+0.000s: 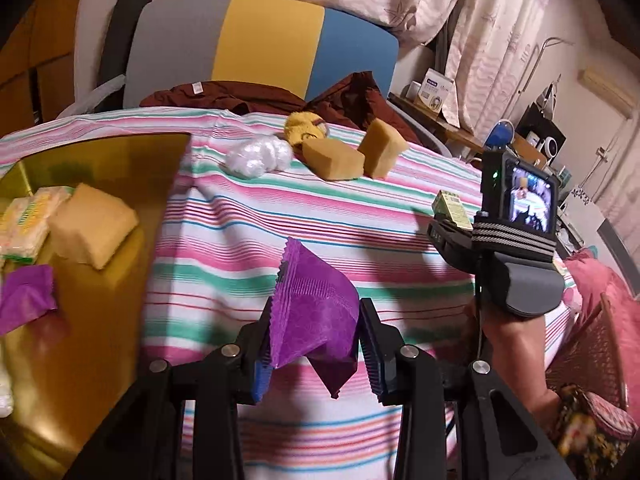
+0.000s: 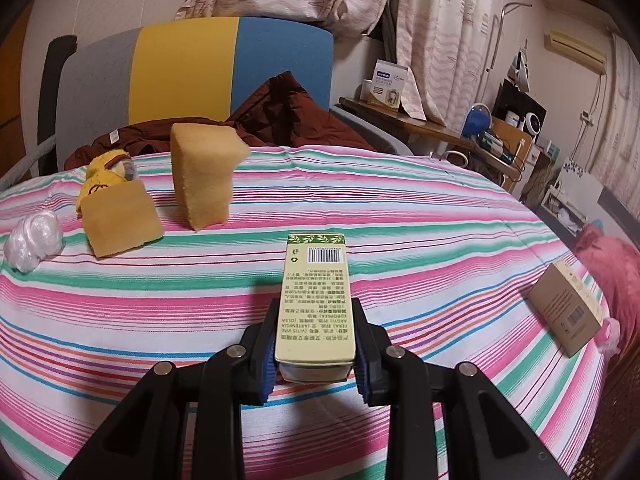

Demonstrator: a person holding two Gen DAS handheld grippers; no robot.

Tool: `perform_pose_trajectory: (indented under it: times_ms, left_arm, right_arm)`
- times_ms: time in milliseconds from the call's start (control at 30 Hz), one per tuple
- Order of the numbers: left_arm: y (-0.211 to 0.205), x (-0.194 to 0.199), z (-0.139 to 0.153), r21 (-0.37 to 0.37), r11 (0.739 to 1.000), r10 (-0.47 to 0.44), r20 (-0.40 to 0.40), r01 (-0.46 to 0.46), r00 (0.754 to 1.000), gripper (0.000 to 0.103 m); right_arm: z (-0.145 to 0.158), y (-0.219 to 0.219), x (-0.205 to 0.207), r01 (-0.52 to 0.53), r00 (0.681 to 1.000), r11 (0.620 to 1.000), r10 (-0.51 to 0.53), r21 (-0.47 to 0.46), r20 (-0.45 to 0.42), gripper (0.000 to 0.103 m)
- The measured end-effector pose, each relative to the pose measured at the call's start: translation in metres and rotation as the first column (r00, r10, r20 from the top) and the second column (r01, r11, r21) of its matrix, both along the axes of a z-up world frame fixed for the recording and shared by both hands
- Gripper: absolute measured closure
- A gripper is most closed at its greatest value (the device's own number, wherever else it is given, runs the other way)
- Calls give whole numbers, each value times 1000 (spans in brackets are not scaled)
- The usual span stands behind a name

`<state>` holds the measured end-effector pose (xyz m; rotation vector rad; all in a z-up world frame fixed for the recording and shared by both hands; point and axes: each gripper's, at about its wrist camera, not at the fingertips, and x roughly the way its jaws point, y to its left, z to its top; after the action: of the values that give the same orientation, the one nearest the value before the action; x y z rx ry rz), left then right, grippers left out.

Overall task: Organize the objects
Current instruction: 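Carry the purple pouch into the gold tin and open the left gripper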

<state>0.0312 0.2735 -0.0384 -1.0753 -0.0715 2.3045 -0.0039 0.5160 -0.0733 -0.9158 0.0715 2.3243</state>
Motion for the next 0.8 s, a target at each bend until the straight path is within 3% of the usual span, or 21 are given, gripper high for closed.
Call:
perform_pose_trajectory:
  times_ms: [333,467,567,800]
  left_arm:
    - [-51,12,30,56,998,21,-56,-18,998,65]
    - [-76,7,37,69,995,72,-68,-67,995,65]
    - [-97,1,38,69,992,114,-68,-109,991,65]
    - [-135,-14,20,48,982,182,-17,-181,983,65]
  right_arm:
    - [3,-13,-2,-27,1000,998,27,60,9,73]
    - [9,-23,5,-92,995,993,95,75,-40,73]
    - [14,-30,13,-124,988,988,132,90,-85,73]
    - [19,-35,13,-134,985,985,145,109,-98,73]
